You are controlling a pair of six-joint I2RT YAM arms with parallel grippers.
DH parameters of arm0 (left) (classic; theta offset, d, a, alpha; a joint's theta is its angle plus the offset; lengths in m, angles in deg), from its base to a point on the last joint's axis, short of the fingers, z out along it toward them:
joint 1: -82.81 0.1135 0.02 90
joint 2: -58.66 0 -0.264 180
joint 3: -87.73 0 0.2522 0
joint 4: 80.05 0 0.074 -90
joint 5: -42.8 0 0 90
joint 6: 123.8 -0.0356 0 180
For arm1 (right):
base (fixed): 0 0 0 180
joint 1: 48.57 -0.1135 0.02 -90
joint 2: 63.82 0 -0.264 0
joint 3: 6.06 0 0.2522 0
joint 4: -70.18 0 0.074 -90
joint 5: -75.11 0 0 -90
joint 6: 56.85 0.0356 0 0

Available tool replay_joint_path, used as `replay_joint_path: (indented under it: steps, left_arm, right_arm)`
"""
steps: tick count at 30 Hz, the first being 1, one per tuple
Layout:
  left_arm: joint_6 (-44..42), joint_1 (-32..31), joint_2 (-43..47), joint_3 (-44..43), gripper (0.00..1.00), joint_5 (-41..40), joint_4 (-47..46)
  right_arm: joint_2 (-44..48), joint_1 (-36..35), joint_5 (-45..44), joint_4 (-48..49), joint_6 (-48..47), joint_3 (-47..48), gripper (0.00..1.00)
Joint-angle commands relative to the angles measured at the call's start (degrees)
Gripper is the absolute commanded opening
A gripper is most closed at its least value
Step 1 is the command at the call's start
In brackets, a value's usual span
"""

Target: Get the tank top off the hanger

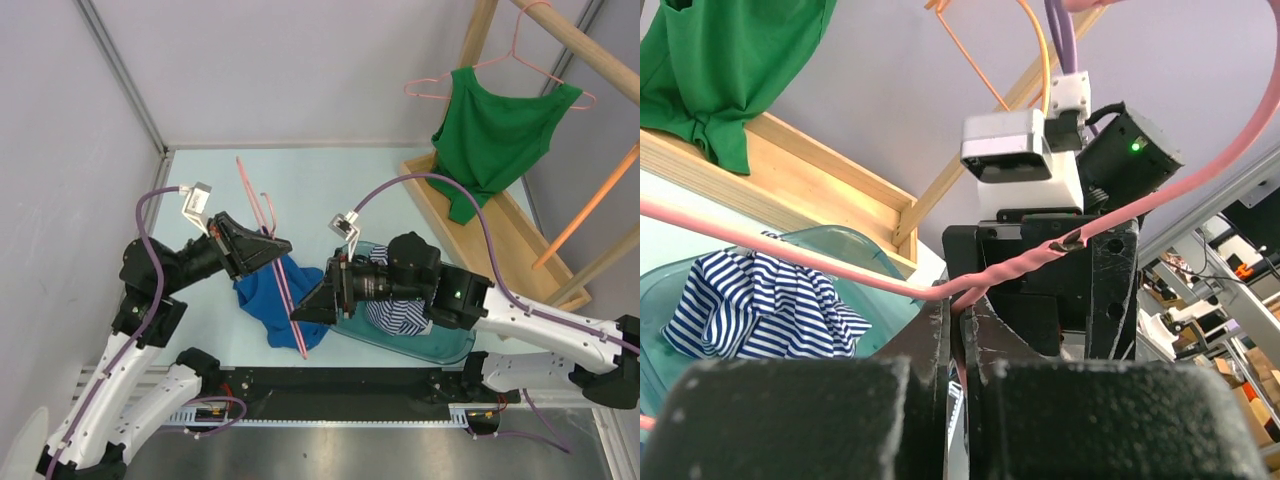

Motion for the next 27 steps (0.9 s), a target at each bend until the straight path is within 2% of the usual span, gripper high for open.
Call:
replay_joint_path:
  steps: [1, 9, 18, 27]
  left_arm:
    - [0.02, -0.28, 1.07, -3.08, 0.00, -0.74, -0.41]
    - [3.71, -0.28, 1.59, -3.17, 0.00, 0.40, -3.22]
    - [2.14, -0.28, 2.03, -2.73, 0.00, -0.39, -2.00]
    - [1.34, -0.28, 1.86, -3.08, 0.00, -1.79, -0.85]
  right_arm:
    - [2.82, -1.57, 0.03, 1.62, -0.06, -2.79, 0.65]
    - [0.45, -4.04, 1.70, 5.32, -0.24, -4.29, 0.62]
    - [-1.40, -6.32, 3.55, 9.36, 2.04, -4.73, 0.43]
    - [0.44, -7.64, 2.14, 11.99, 4.07, -8.24, 0.39]
